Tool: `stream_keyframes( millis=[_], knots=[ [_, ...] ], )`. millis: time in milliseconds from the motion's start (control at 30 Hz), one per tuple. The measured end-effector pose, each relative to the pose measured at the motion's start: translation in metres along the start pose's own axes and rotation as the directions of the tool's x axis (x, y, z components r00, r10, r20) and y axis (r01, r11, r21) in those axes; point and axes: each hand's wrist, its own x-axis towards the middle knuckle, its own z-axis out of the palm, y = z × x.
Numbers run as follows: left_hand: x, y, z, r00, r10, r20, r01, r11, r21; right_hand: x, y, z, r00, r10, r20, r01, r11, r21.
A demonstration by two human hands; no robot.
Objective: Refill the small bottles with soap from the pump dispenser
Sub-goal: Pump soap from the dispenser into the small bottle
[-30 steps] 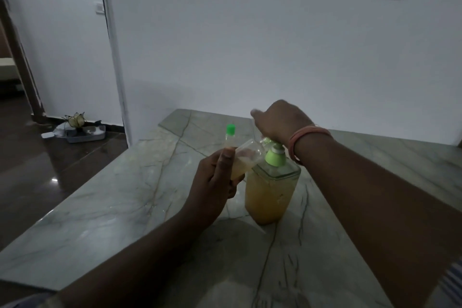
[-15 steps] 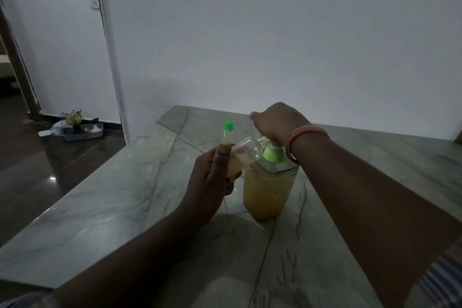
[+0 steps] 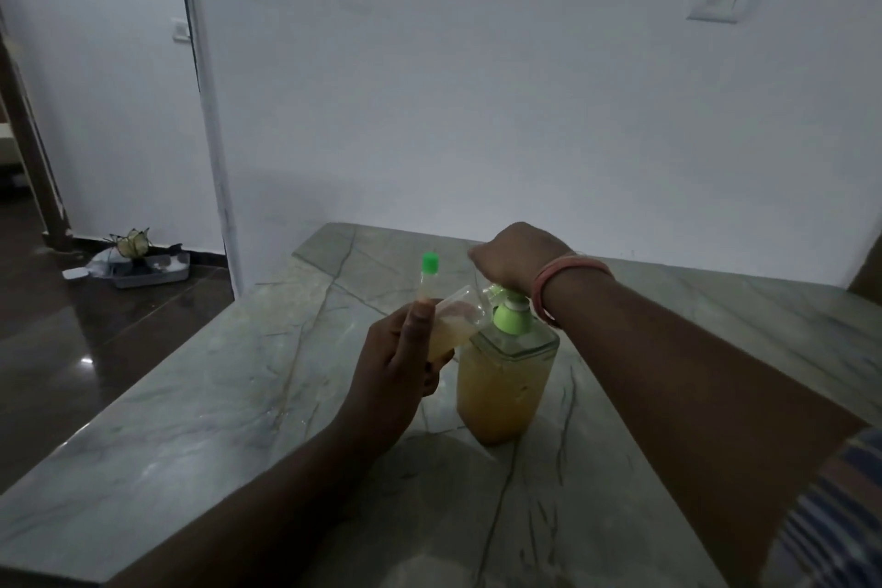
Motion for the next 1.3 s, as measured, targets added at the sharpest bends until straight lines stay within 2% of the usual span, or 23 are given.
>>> stream_keyframes(
  millis=[67,133,200,400,500,567,767,933,1133,1233,1300],
  knots=[
    [0.000,0.000,0.001,1.000,-0.002,-0.005,0.002,1.000,0.002,0.002,-0.001,-0.001,0.999,-0.030,-0.038,0.030,1.000,-0.002],
    [0.001,0.000,0.001,1.000,0.012,0.005,-0.012,1.000,-0.006,0.003,0.000,0.002,0.996,-0.026,-0.080,0.032,0.997,0.069],
    [0.001,-0.001,0.000,1.000,0.019,0.008,-0.019,1.000,-0.018,0.002,0.003,0.006,0.998,0.009,-0.063,-0.003,0.995,0.101],
    [-0.001,0.001,0.000,1.000,0.001,0.012,-0.001,1.000,-0.014,-0.004,-0.003,0.000,0.999,-0.021,-0.035,0.020,1.000,-0.023],
    [0.001,0.001,0.000,1.000,0.019,0.013,-0.019,1.000,-0.011,-0.001,-0.003,0.002,0.996,-0.027,-0.090,0.031,0.998,0.047],
    [0.000,0.000,-0.001,1.000,0.019,0.014,-0.019,1.000,-0.012,-0.003,-0.001,0.004,0.998,0.017,-0.062,-0.012,0.997,0.076],
    [-0.002,0.003,0.000,1.000,0.007,0.005,-0.007,1.000,-0.009,-0.006,-0.003,-0.001,0.999,-0.008,-0.035,0.007,1.000,-0.018],
    [0.000,0.002,0.001,1.000,-0.007,-0.001,0.007,1.000,-0.014,0.000,0.001,0.004,0.997,0.009,-0.079,-0.003,0.998,0.065],
    [-0.001,0.006,0.002,1.000,-0.009,0.011,0.009,1.000,0.006,-0.001,-0.002,0.001,1.000,-0.014,-0.019,0.013,0.999,-0.042],
    [0.000,0.007,0.002,1.000,-0.003,0.015,0.002,1.000,0.003,0.001,0.000,0.002,0.996,-0.036,-0.085,0.038,0.999,0.026],
    [0.000,0.005,0.002,1.000,0.001,0.018,-0.001,1.000,0.009,0.000,0.003,0.005,0.997,-0.002,-0.076,0.007,0.997,0.076]
  ],
)
